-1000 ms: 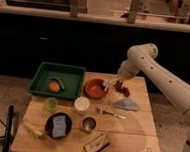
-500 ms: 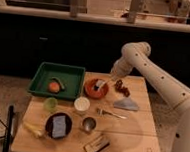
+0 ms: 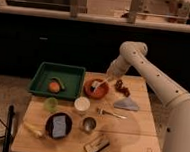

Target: Place brush in red bowl

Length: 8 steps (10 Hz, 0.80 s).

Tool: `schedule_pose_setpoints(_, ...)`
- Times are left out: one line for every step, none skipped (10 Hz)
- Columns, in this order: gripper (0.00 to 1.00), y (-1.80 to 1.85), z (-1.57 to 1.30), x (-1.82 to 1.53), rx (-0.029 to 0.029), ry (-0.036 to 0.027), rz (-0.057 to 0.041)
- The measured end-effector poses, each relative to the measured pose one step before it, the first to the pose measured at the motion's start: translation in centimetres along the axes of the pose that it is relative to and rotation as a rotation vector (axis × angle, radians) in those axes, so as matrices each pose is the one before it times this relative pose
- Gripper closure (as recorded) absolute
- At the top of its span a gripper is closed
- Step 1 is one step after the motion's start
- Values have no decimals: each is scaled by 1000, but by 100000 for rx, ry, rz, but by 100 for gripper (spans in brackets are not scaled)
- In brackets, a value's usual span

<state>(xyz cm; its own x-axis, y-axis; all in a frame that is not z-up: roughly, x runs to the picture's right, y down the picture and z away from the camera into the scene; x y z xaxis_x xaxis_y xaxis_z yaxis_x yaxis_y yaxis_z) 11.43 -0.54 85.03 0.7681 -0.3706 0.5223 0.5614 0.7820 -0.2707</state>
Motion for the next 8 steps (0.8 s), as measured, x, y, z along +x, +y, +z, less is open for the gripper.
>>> schedule_pose_setpoints(100, -157, 393, -307, -393, -1915, -765)
schedule_pose_setpoints(100, -127, 367, -264, -439, -1511, -689)
schedule_pose_setpoints(100, -118, 266, -214, -304, -1009, -552)
schedule_pose_setpoints(100, -139, 336, -300, -566, -1161, -768)
schedule_pose_setpoints(100, -276, 413, -352, -431, -1043, -833)
schedule_pose_setpoints(100, -348, 331, -246, -81, -1048, -450)
schedule_pose_setpoints(100, -188, 344, -95, -331, -1412, -22)
schedule_pose_setpoints(100, -218, 232, 55, 252, -1296, 314)
